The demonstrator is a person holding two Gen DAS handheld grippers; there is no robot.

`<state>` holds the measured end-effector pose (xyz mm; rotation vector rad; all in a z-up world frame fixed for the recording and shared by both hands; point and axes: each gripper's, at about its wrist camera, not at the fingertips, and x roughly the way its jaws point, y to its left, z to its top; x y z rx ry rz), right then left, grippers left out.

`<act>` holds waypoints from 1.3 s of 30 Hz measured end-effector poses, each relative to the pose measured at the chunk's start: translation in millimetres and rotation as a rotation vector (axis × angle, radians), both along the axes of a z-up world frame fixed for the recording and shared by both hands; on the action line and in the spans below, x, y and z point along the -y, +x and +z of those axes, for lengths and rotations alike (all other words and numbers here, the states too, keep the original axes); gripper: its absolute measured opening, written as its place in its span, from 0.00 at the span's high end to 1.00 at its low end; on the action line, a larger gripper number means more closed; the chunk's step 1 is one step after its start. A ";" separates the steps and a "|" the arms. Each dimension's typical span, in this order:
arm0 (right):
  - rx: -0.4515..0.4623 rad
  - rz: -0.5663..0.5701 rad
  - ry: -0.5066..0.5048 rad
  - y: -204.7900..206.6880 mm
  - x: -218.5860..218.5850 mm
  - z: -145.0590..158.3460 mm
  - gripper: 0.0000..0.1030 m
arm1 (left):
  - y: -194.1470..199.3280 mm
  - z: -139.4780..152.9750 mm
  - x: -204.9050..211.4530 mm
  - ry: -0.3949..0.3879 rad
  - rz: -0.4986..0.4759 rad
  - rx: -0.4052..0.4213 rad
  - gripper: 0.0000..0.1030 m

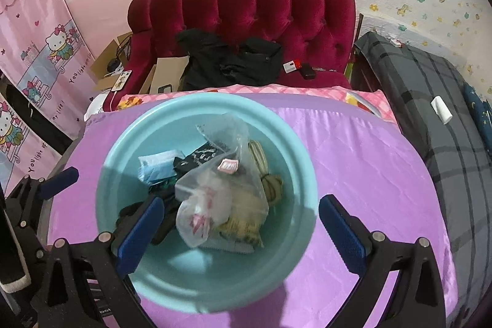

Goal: Organize soft objects

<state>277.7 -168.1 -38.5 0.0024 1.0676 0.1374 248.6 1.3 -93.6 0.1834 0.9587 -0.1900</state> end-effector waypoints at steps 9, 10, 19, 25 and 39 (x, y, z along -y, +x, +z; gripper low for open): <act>0.012 -0.008 0.003 -41.3 0.0 24.1 0.00 | -40.3 26.4 -5.1 0.007 0.033 0.039 0.00; 0.012 -0.010 0.006 -46.7 0.2 26.0 0.00 | -45.0 28.8 -5.4 0.008 0.035 0.043 0.00; 0.027 -0.021 -0.007 -96.1 0.2 38.9 0.00 | -89.4 47.1 -3.3 0.009 0.046 0.068 0.00; 0.048 -0.030 -0.011 -129.7 3.4 43.8 0.00 | -121.7 49.6 -1.6 0.005 0.062 0.082 0.00; 0.096 0.004 -0.017 -182.6 -0.8 25.2 0.00 | -180.5 32.6 -2.1 -0.001 0.128 0.111 0.00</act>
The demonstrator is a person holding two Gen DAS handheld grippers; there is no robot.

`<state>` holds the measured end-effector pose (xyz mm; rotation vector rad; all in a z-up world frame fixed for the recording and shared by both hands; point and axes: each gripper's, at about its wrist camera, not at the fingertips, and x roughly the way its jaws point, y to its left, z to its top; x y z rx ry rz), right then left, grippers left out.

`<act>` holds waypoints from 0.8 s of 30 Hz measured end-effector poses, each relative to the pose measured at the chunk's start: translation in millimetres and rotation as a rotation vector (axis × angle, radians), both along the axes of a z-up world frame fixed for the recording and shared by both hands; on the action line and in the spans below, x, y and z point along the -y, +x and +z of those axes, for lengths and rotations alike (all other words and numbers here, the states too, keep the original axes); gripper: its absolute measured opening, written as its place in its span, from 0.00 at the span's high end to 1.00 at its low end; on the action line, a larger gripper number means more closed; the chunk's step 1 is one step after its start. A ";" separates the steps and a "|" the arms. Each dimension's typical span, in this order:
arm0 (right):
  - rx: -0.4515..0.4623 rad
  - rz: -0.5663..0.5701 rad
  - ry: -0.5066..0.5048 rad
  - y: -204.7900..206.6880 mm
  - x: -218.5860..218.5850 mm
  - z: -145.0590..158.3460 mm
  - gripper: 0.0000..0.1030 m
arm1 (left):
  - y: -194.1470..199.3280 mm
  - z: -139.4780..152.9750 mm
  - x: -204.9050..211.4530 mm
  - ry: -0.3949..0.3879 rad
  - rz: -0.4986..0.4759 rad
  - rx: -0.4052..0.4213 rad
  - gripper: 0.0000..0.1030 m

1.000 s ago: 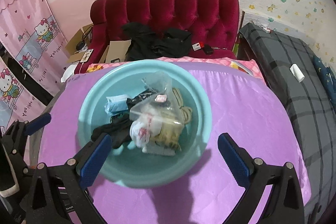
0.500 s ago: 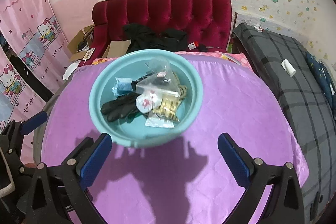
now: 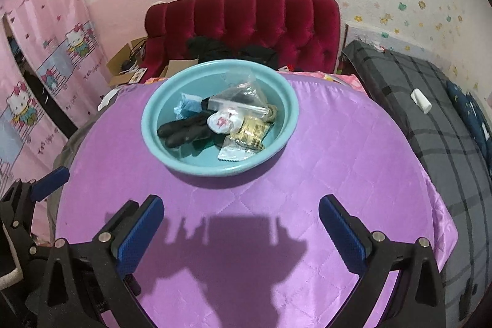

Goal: Organize soft objects

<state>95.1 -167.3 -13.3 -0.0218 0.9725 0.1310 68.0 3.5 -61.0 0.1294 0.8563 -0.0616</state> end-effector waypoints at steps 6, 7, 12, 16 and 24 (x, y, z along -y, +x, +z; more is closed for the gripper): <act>0.028 0.019 0.013 -13.1 -3.2 -11.1 0.00 | -16.3 -9.3 -1.3 -0.042 0.013 -0.002 0.00; 0.028 0.018 0.016 -14.4 -2.7 -13.2 0.00 | -17.5 -10.5 -1.8 -0.044 0.017 0.001 0.00; 0.024 0.022 0.012 -17.4 -3.9 -17.8 0.00 | -22.2 -16.8 -1.0 -0.032 0.021 -0.002 0.00; 0.023 0.022 0.019 -17.7 -4.1 -17.2 0.00 | -23.6 -18.3 -1.4 -0.029 0.024 -0.004 0.00; 0.020 0.020 0.025 -17.3 -4.0 -17.6 0.00 | -24.6 -16.6 -1.3 -0.025 0.032 0.004 0.00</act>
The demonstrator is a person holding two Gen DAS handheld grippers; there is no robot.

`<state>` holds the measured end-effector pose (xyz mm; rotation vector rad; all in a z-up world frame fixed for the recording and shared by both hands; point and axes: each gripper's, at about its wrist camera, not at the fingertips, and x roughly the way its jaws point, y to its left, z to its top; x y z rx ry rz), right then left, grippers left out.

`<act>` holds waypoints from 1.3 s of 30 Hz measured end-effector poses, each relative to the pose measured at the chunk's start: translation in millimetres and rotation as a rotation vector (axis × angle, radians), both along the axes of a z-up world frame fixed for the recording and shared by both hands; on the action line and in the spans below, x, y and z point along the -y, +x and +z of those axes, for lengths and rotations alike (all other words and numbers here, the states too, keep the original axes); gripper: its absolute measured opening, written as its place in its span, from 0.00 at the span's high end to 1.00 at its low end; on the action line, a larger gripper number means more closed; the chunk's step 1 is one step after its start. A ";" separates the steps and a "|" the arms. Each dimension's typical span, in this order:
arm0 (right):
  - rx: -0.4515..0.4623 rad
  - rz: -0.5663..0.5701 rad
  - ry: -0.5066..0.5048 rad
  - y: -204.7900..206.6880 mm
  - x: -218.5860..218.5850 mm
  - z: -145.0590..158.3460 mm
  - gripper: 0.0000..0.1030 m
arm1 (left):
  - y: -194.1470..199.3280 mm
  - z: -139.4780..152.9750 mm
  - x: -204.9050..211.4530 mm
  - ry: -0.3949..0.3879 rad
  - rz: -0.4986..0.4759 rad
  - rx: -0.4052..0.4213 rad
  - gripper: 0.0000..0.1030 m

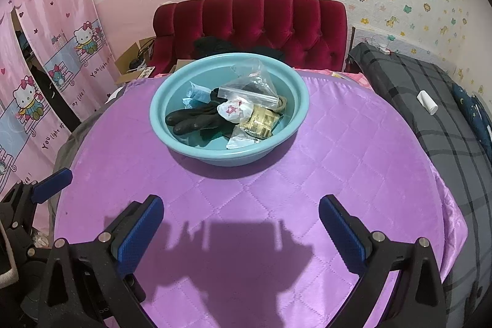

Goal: Organize soft objects

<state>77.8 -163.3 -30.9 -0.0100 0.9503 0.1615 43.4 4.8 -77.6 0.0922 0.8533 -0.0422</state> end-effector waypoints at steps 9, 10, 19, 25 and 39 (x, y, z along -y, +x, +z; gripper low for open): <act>-0.004 -0.001 0.003 0.4 0.0 -1.1 0.00 | 0.0 -0.4 -0.6 -0.001 0.004 0.000 0.00; -0.005 -0.001 0.002 0.4 -0.3 -1.5 0.00 | -0.1 -0.4 -0.9 -0.002 0.004 0.000 0.00; -0.006 -0.001 0.000 -0.7 -0.6 -2.5 0.00 | -0.8 -2.1 -0.4 -0.004 0.009 -0.006 0.00; -0.007 -0.002 0.004 -1.8 0.0 -4.4 0.00 | -1.6 -2.9 -0.8 -0.002 0.013 -0.007 0.00; -0.005 -0.007 0.004 -3.5 0.5 -3.7 0.00 | -2.8 -3.8 0.0 -0.004 0.015 -0.007 0.00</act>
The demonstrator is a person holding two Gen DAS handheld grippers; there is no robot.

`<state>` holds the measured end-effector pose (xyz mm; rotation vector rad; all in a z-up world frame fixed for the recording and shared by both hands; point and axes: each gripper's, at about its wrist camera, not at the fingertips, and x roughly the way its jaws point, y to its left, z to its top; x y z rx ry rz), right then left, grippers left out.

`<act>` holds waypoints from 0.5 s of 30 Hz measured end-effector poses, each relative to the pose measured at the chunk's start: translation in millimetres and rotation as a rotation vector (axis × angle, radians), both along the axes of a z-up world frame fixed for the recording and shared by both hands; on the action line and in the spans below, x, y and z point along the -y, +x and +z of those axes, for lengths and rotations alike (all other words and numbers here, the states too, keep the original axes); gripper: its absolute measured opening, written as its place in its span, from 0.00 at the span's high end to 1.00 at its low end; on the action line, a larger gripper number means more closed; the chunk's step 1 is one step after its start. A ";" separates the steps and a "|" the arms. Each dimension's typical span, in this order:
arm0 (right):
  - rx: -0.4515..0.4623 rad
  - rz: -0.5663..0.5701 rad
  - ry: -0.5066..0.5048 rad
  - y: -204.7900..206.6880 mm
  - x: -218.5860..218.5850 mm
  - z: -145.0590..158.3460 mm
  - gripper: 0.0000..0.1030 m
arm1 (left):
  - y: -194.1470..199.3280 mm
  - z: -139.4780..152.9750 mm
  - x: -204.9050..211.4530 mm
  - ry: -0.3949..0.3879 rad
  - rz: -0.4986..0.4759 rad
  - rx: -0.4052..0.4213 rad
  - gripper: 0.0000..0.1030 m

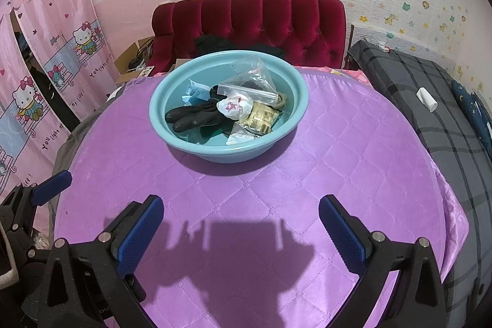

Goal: Organize soft objects

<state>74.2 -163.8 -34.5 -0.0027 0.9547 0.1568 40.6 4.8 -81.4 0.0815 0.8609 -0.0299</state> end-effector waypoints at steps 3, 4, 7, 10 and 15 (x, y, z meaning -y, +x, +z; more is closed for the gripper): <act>0.000 -0.001 0.000 -0.3 -0.4 0.7 0.00 | -0.5 0.1 -0.1 -0.001 -0.001 -0.001 0.00; 0.001 -0.001 -0.001 -0.4 -0.3 0.8 0.00 | -0.5 0.1 -0.1 -0.001 -0.001 -0.002 0.00; -0.003 -0.002 -0.001 -0.7 0.3 0.7 0.00 | -0.8 0.0 0.1 -0.001 0.000 -0.001 0.00; 0.000 -0.002 0.001 -1.2 0.7 1.3 0.00 | -0.8 0.1 0.0 -0.003 -0.002 -0.003 0.00; 0.003 -0.003 0.000 -1.6 1.4 2.2 0.00 | -2.3 1.5 0.9 -0.001 -0.001 0.001 0.00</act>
